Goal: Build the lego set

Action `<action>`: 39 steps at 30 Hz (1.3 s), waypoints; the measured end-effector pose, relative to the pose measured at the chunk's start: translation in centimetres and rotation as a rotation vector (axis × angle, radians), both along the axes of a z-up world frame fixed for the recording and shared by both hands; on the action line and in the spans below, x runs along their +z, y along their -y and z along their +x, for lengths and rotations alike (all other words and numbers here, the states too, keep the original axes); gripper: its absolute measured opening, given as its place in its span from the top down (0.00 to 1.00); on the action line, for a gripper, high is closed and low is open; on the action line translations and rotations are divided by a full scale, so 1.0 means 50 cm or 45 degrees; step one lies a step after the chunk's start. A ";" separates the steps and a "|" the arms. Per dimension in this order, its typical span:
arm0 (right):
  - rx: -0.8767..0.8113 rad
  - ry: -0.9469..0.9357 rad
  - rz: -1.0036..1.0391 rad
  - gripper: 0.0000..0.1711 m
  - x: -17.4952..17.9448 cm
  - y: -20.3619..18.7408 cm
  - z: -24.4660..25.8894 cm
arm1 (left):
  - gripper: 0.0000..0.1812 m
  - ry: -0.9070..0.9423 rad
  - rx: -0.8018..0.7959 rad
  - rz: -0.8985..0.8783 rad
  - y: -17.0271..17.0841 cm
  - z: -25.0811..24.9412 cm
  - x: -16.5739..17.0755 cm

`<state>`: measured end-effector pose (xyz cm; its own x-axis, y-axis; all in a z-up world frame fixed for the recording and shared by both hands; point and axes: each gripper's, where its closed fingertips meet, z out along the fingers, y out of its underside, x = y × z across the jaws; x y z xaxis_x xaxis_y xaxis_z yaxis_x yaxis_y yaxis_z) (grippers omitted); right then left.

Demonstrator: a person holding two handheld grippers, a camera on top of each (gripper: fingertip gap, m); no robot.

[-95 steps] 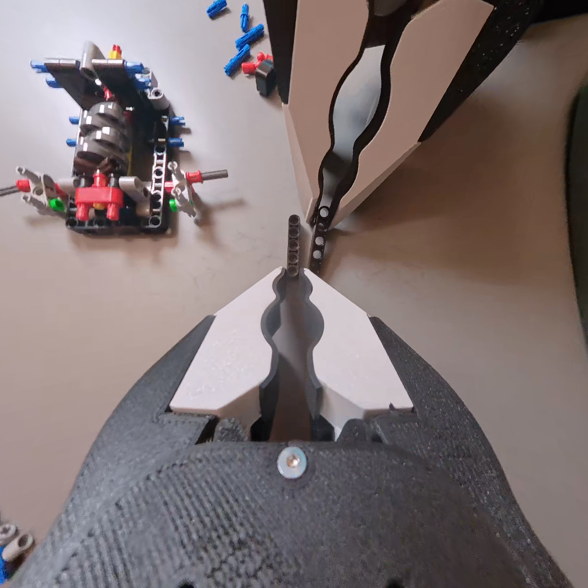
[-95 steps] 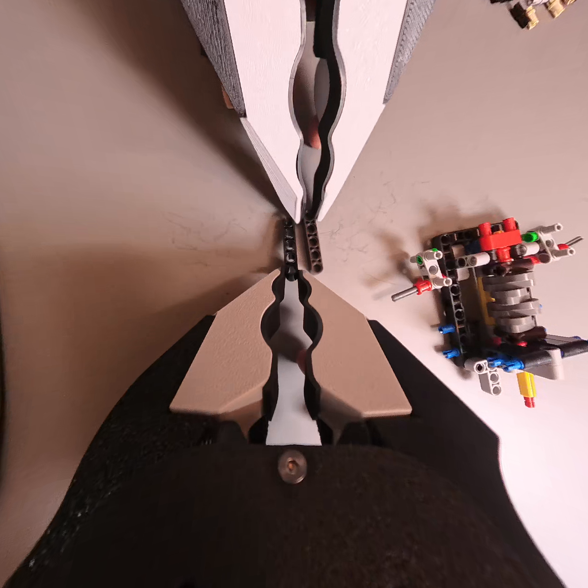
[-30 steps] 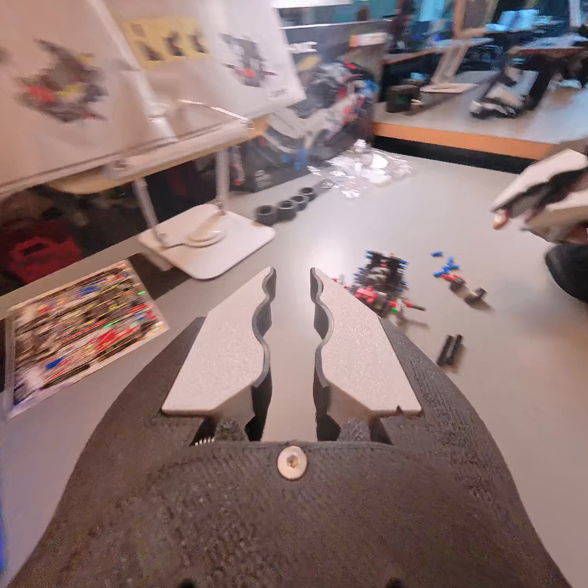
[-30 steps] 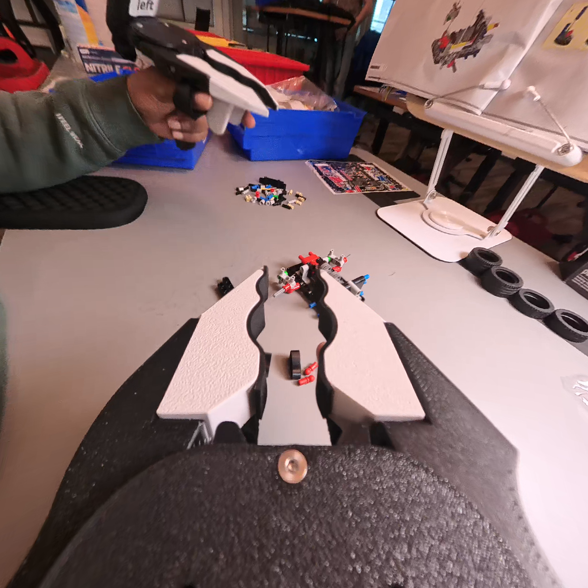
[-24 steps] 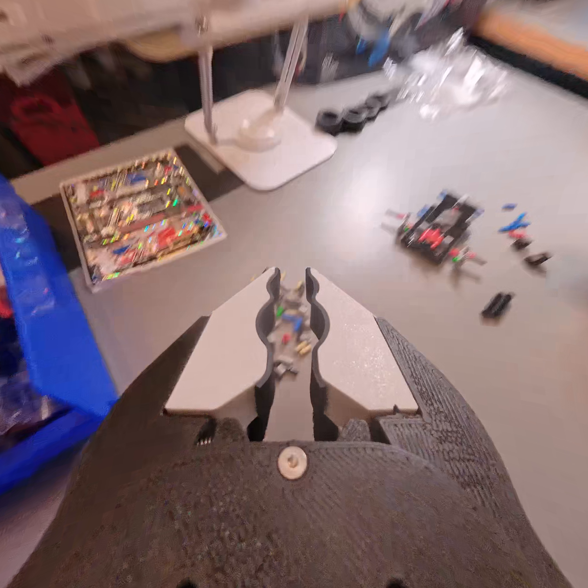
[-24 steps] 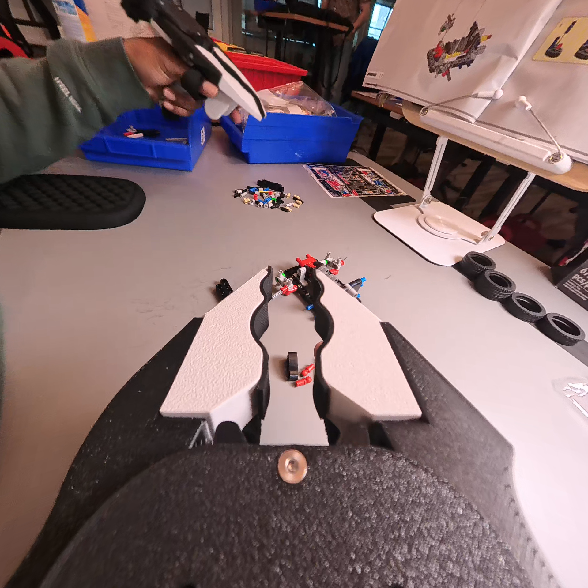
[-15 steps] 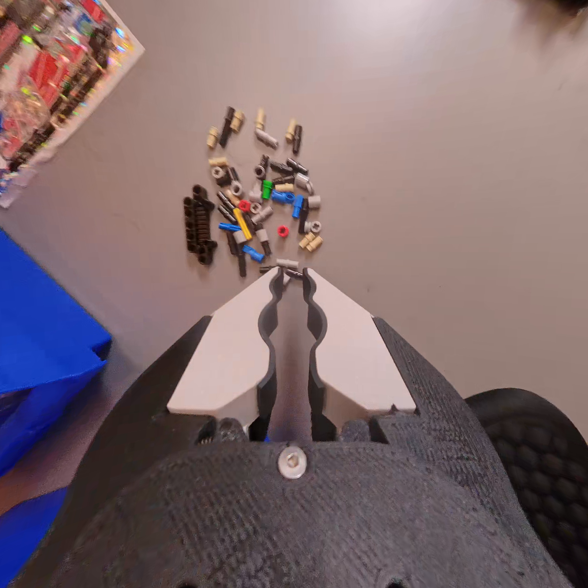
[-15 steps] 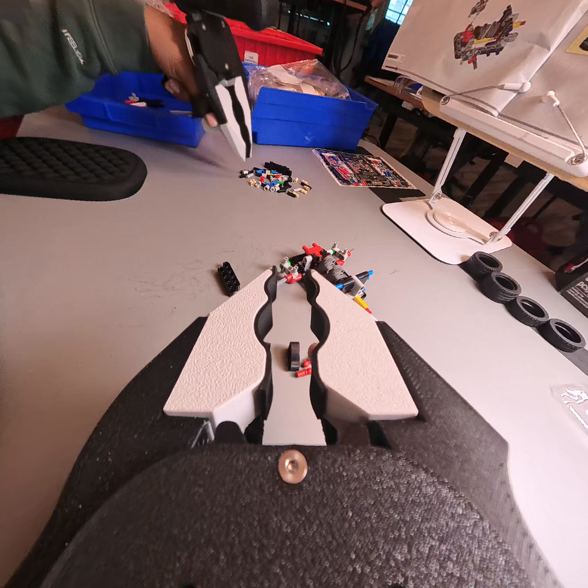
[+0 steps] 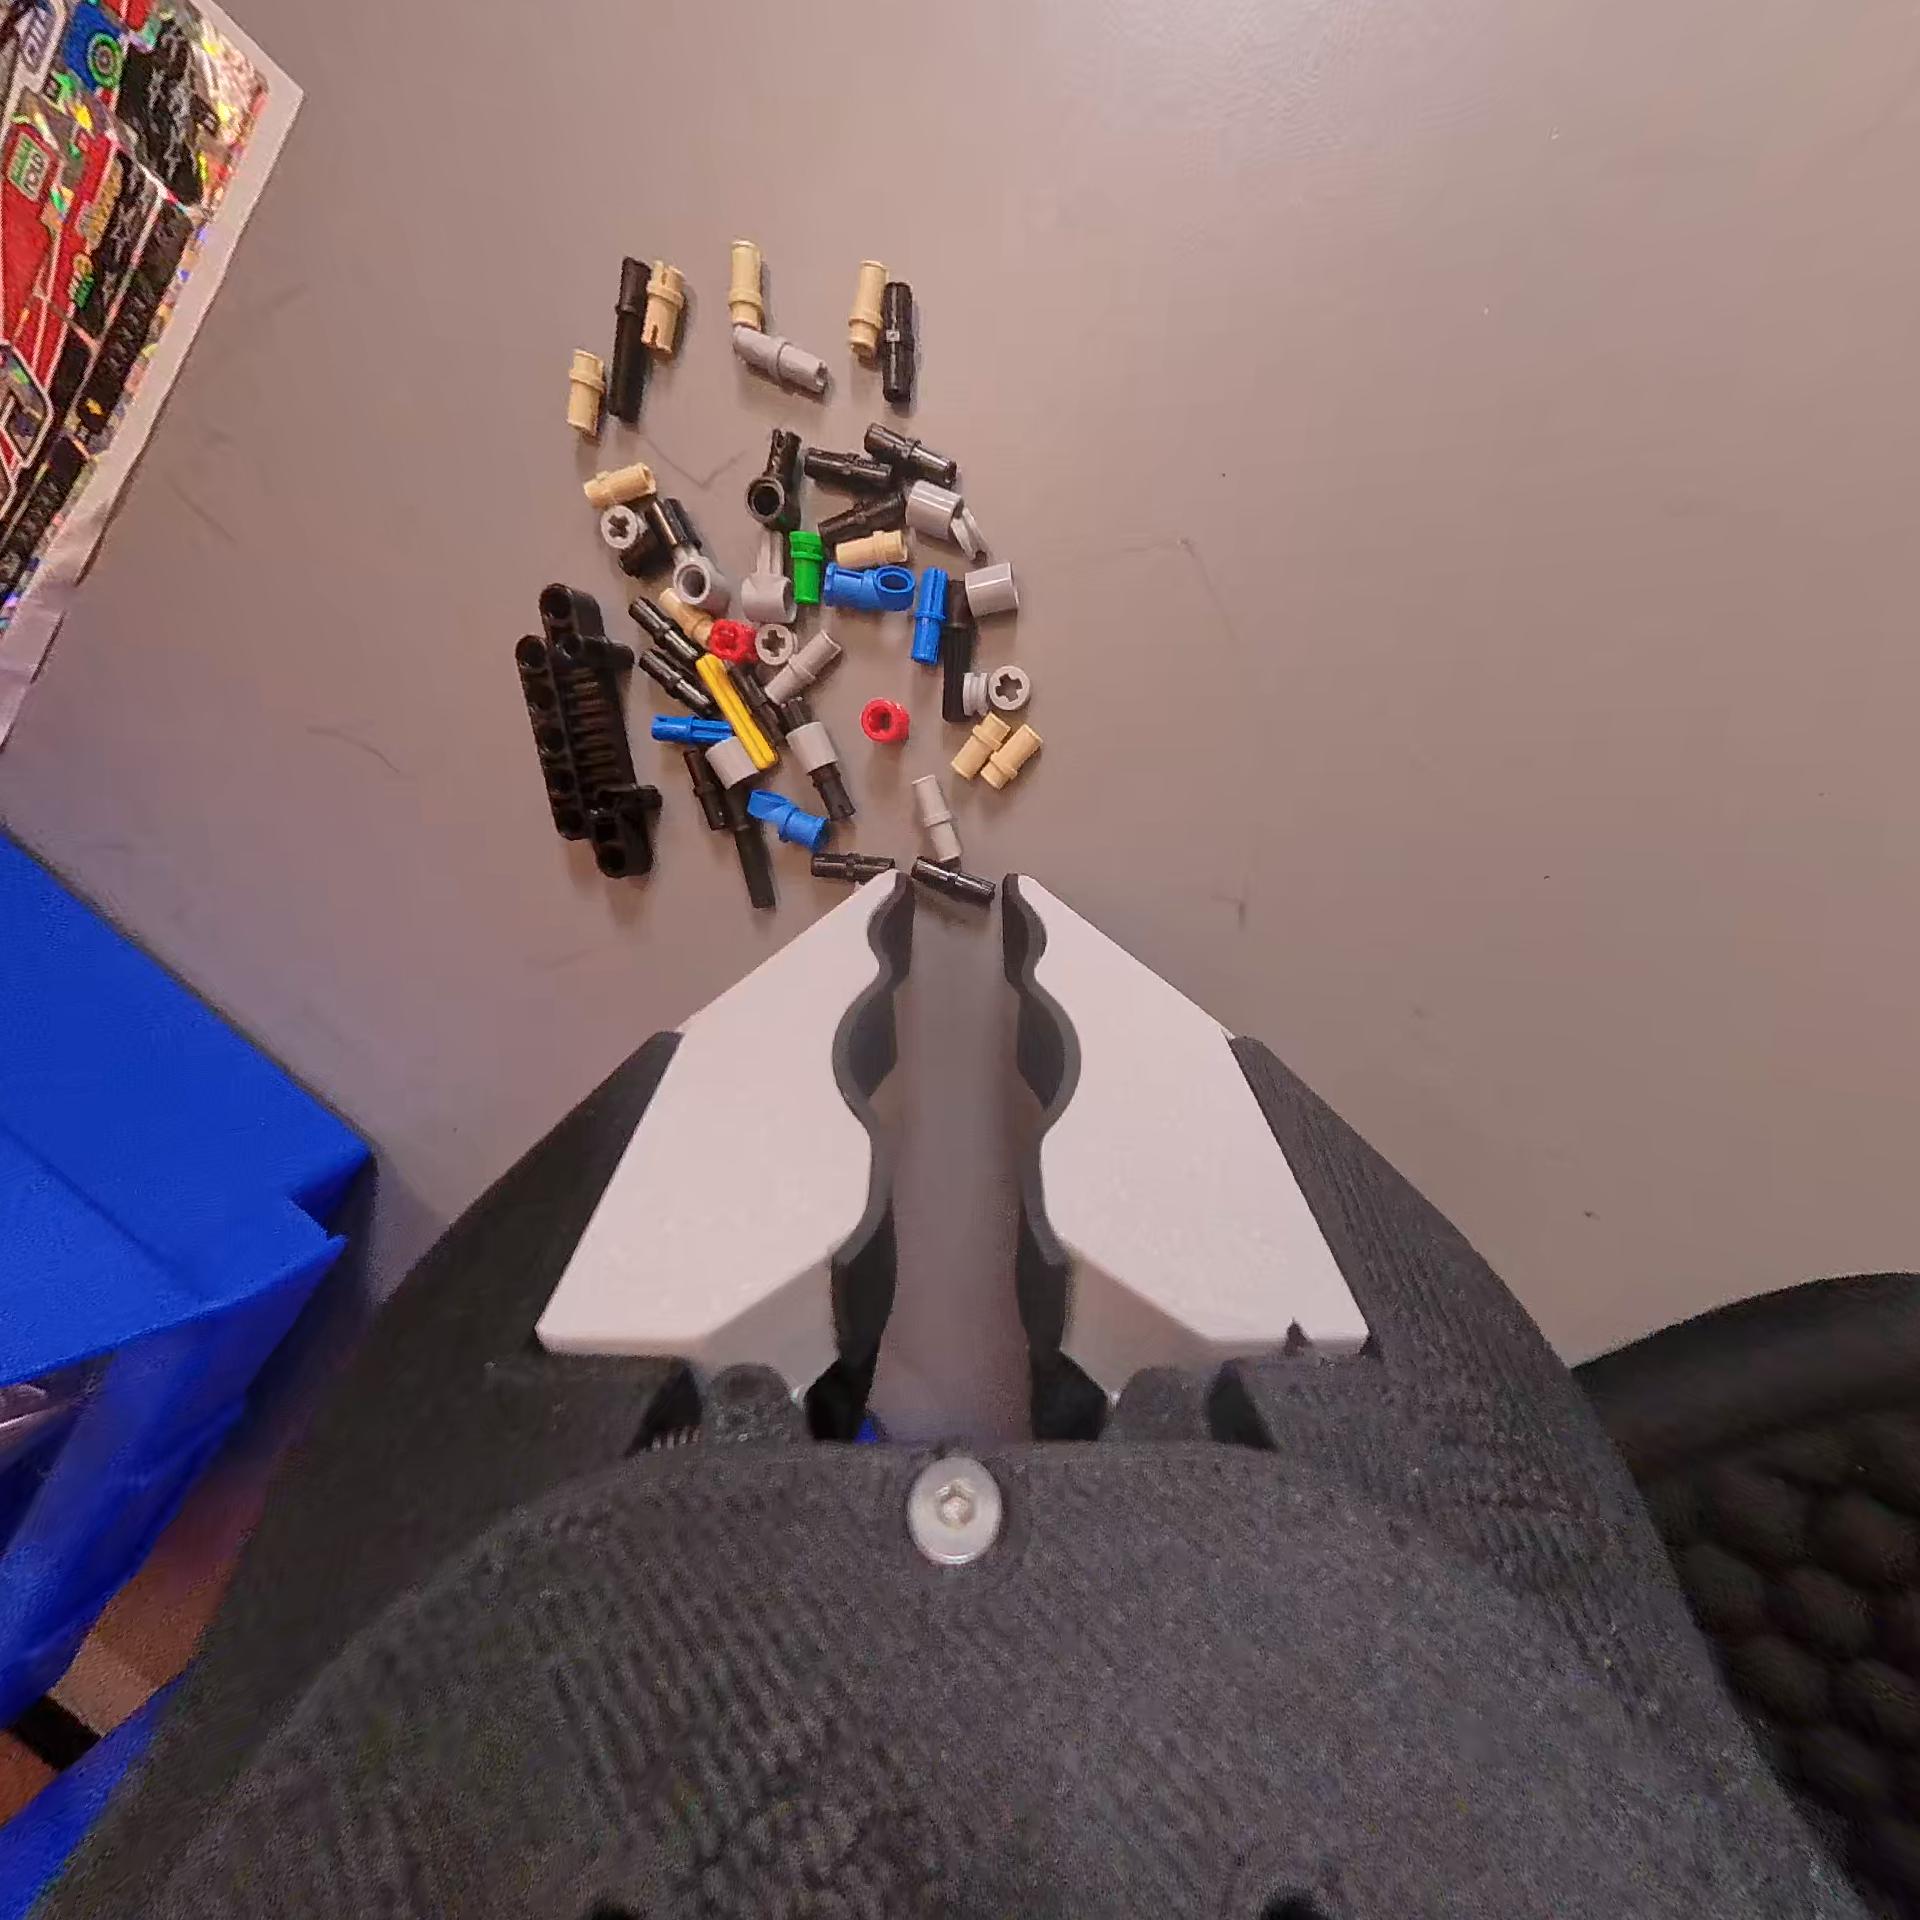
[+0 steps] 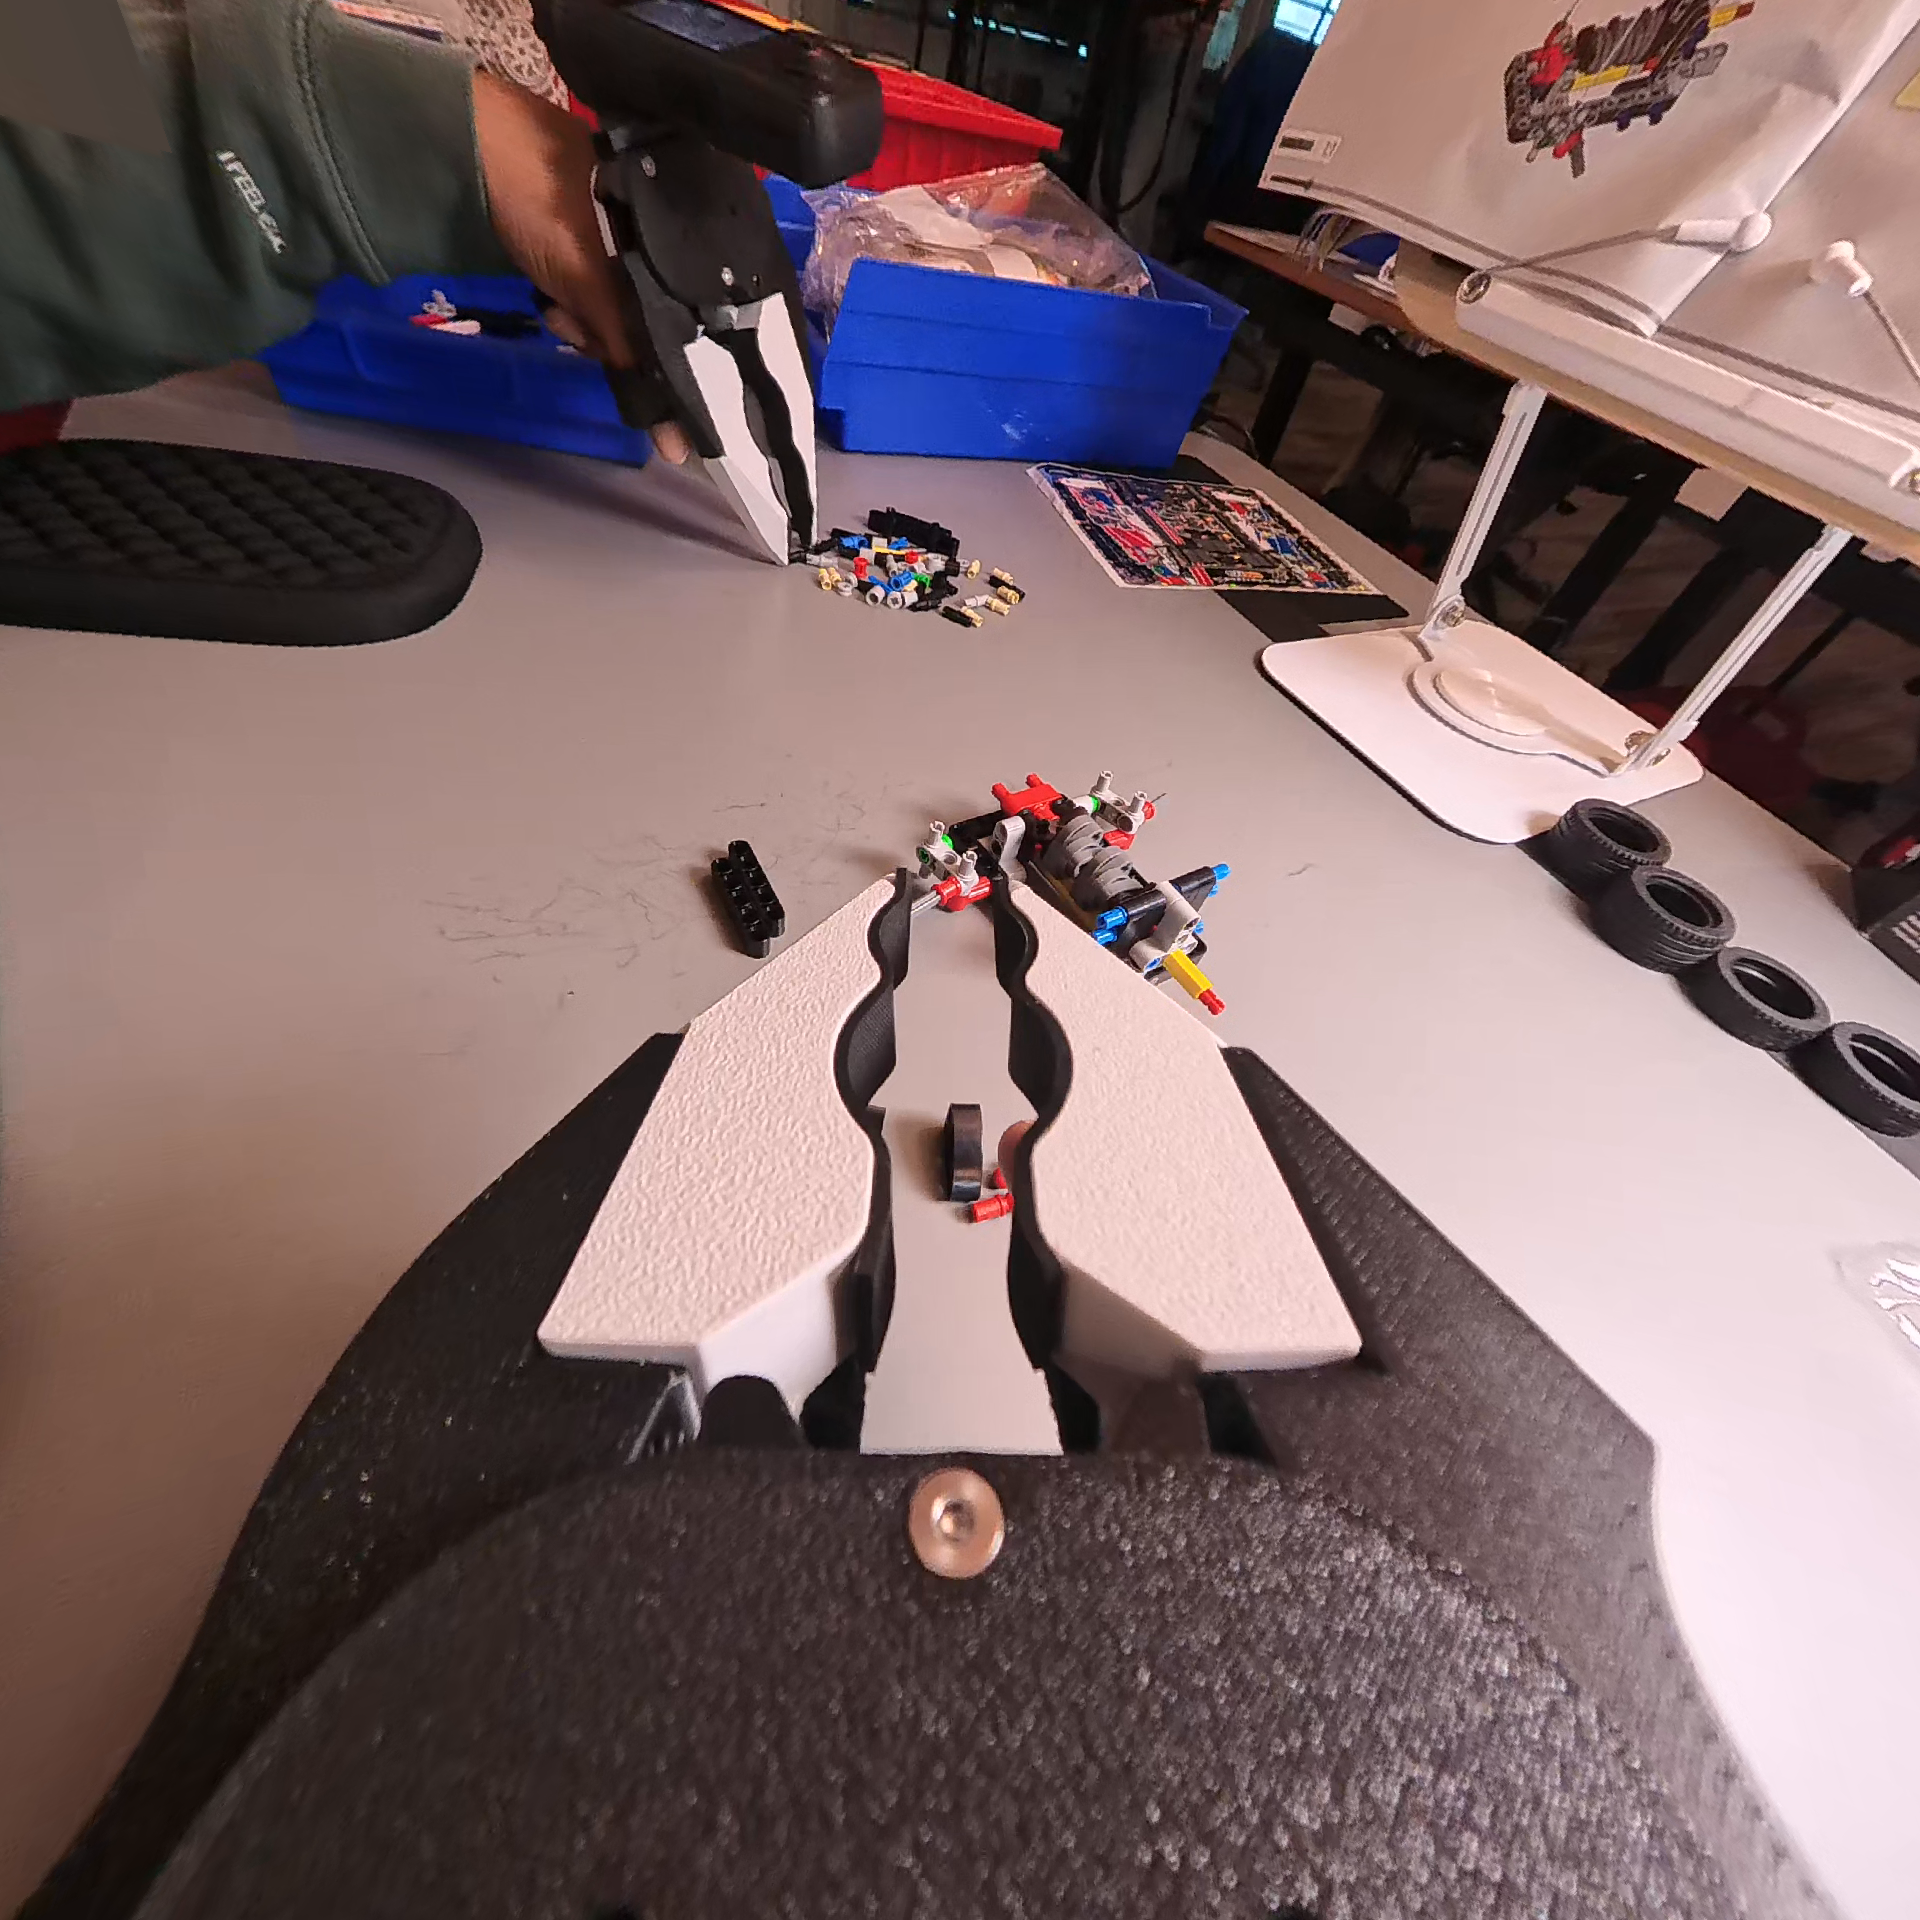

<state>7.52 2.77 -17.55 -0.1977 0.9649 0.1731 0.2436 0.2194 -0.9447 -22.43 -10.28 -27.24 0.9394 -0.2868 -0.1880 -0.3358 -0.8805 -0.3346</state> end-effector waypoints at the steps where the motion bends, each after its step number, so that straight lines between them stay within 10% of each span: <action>1: 0.000 0.001 -0.002 0.92 -0.001 0.000 0.000 | 0.92 0.002 -0.010 0.001 0.000 0.001 0.000; 18: -0.003 -0.006 -0.015 0.93 -0.002 -0.002 -0.002 | 0.96 -0.066 -0.124 0.291 -0.011 0.028 0.063; 25: 0.160 -0.029 -0.017 0.92 0.000 0.083 -0.045 | 0.96 0.388 -0.486 0.813 -0.041 0.254 0.208; 29: 0.280 -0.006 -0.438 0.89 0.027 0.154 -0.072 | 1.00 0.533 -0.721 0.994 -0.056 0.386 0.253; 39: 0.076 0.025 -0.562 0.87 0.019 0.075 -0.084 | 1.00 0.424 -0.659 0.887 -0.112 0.397 0.176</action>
